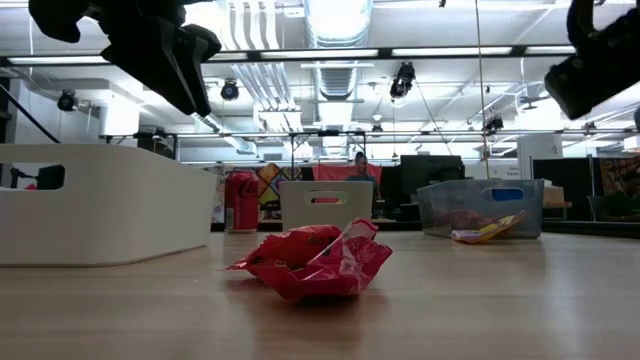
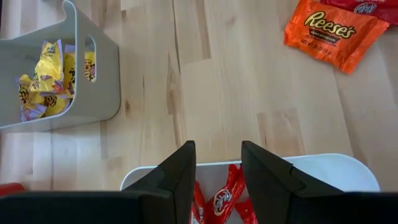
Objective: Sort candy
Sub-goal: Put the yellow candy into the gray bin
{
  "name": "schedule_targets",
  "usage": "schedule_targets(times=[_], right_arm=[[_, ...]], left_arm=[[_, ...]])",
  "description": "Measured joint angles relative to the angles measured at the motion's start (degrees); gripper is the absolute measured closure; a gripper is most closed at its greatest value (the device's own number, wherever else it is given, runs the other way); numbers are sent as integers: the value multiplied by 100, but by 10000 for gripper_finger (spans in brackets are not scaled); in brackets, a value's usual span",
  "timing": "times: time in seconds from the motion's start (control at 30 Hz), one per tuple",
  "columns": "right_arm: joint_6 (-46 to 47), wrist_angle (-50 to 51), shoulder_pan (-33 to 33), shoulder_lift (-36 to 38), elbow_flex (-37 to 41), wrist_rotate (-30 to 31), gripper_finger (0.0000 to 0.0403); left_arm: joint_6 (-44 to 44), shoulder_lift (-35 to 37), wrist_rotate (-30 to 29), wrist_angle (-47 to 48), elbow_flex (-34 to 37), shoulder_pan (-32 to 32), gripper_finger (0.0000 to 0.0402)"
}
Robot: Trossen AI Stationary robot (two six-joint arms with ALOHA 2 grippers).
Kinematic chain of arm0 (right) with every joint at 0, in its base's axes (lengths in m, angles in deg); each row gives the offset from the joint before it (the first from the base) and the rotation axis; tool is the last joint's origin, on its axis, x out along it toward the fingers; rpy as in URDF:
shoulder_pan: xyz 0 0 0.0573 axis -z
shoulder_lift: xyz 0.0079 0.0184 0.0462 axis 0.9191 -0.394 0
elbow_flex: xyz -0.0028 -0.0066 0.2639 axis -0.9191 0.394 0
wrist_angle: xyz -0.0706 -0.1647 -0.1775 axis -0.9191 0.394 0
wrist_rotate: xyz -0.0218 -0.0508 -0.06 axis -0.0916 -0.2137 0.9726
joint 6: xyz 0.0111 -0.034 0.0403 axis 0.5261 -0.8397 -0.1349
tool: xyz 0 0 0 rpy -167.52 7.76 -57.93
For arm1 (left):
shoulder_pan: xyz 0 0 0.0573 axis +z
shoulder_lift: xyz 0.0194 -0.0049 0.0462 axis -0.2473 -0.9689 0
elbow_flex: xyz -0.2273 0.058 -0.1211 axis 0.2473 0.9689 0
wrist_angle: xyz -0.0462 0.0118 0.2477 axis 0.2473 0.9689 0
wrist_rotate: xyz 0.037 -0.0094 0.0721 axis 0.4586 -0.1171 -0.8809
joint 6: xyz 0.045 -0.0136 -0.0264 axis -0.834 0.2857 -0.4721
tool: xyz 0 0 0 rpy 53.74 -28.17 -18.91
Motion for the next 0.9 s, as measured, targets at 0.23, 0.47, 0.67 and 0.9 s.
schedule_targets(times=[0.23, 0.47, 0.67, 0.9], right_arm=[[107, -1105, -2, 4, 590, -10, 193], [292, -1323, -4, 32, 878, 377, 207], [286, -1389, 0, 38, 896, 610, 284], [221, -1386, 0, 203, 921, 792, 375]], left_arm=[[0, 0, 0, -24, 2, 0, 288], [-63, 0, 2, -144, 2, 0, 288], [-125, 0, 2, -186, 4, 0, 288], [-125, 0, 2, -234, 7, 0, 288]])
